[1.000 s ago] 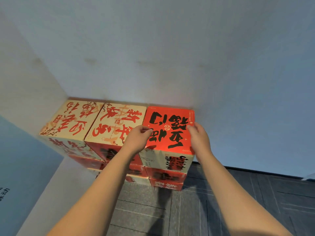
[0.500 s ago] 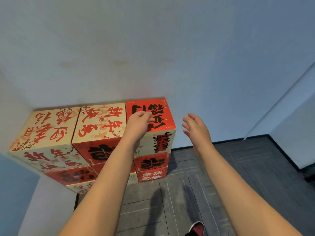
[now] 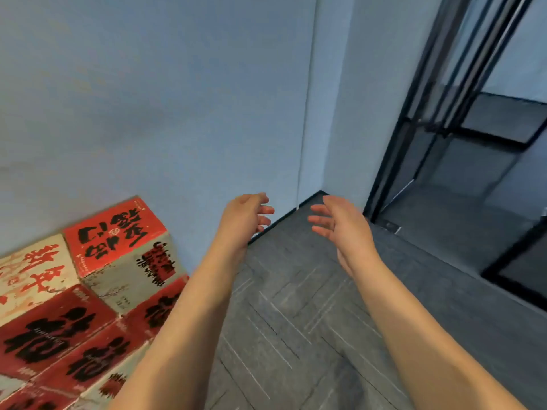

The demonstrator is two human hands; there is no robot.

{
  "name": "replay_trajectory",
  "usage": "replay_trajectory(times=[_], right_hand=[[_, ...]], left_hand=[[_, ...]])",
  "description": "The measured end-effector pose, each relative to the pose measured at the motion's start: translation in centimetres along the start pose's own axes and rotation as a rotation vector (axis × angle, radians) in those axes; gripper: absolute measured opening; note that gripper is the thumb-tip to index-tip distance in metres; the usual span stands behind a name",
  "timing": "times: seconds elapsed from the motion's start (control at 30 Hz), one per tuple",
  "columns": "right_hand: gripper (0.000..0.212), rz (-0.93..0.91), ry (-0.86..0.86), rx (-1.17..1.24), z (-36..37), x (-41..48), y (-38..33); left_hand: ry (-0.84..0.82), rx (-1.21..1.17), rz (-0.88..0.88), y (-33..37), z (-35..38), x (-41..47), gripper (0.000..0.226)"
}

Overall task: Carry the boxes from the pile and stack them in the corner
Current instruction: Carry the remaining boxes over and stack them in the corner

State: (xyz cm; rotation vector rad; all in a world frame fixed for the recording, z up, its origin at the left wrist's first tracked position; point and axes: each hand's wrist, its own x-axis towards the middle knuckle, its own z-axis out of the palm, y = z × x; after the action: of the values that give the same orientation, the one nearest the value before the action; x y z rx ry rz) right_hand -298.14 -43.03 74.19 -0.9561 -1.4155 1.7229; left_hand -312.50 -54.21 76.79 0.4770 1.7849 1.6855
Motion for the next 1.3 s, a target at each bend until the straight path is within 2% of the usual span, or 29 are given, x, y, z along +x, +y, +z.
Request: replay_trajectory(times=[0.2,0.33,0.47,0.67,0.77,1.1,1.3], right_hand=[[0.011,-0.068,0.284,0.009,-26.6,-8.0,-3.1],[0.012,-0.089,0.534,0.043,-44.5,-16.6,-5.1],[0.015,-0.121,0.747,0.131,-58.9,-24.8,-6.7],[0.011,-0.170,1.116,0.279,-75.5,-35.7,-6.4],[0.013,-0.186,1.247,0.293,-82.8,-40.0,-5.8],[0.014,-0.212,1.470,0.292,-109.2,-44.9,-7.5],[0.018,-0.248,1.625,0.285,-123.7,-52.0,-9.7]], left_hand=[[-0.310,0.060,0.044,-2.5,25.2,-10.7,0.018],[-0.569,0.097,-0.018,-4.2,42.0,-20.8,0.017],[-0.794,0.136,-0.019,-5.7,56.1,-30.5,0.016],[-1.088,0.220,-0.059,-9.5,72.2,-43.8,0.017],[-1.200,0.236,-0.069,-11.6,79.2,-48.5,0.019],[-1.403,0.263,-0.138,-17.5,106.6,-59.5,0.023],[-1.616,0.355,-0.106,-19.5,121.5,-73.0,0.026]])
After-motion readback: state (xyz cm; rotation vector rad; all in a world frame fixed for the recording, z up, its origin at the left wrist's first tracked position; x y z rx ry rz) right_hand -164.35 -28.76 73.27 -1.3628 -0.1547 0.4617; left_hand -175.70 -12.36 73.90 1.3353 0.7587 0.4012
